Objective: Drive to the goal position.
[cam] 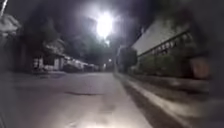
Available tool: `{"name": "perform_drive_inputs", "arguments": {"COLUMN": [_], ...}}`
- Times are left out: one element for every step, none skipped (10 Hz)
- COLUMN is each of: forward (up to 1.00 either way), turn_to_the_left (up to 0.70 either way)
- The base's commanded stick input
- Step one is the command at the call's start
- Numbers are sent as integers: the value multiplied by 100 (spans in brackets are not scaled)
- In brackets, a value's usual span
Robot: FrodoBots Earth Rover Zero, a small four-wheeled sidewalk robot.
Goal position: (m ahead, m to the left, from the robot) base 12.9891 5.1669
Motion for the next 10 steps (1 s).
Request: {"name": "perform_drive_inputs", "arguments": {"forward": [50,50,50,50,50,50,50,50,50,50], "turn_to_the_left": [0,0,0,0,0,0,0,0,0,0]}}
